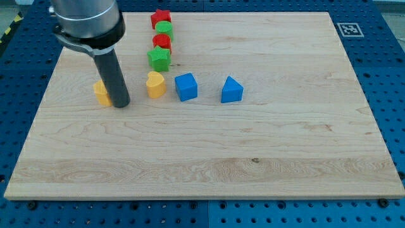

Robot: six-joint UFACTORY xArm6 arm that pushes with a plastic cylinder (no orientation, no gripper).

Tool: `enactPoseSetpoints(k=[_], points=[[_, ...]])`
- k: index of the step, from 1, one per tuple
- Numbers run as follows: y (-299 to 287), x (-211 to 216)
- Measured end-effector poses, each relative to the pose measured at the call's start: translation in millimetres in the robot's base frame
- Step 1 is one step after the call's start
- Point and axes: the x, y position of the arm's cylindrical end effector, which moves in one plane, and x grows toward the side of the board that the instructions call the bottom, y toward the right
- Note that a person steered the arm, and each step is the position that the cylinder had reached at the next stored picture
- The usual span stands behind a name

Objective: Push the blue cube along with yellow heart and the yellow hexagon towards center left

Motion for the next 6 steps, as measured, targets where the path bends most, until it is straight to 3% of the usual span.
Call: enactPoseSetpoints(k=[1,4,5,6], points=[[42,0],[298,55],[343,27],[343,1]])
